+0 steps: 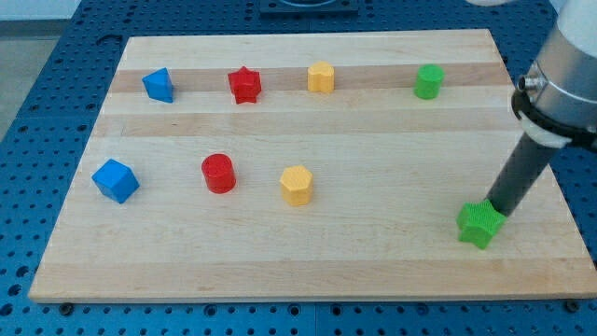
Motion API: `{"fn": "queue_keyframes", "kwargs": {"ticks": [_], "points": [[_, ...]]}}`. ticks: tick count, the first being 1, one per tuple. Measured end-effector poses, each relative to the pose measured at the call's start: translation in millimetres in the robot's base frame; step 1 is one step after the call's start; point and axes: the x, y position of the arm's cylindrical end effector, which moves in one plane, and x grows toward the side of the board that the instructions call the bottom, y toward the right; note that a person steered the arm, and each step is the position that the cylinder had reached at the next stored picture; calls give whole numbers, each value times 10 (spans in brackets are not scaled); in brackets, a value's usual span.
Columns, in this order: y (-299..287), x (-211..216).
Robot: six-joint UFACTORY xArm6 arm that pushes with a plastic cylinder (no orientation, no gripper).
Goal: Nudge the green circle a bit left
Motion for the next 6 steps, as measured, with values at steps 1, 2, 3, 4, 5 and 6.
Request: {"fn": "queue_keyframes", "kwargs": {"ticks": [1,2,3,4,5,6], "points": [[27,-546],[146,-1172],[147,-1715],[32,-2100],[-209,-2184],[-263,-2197]]}}
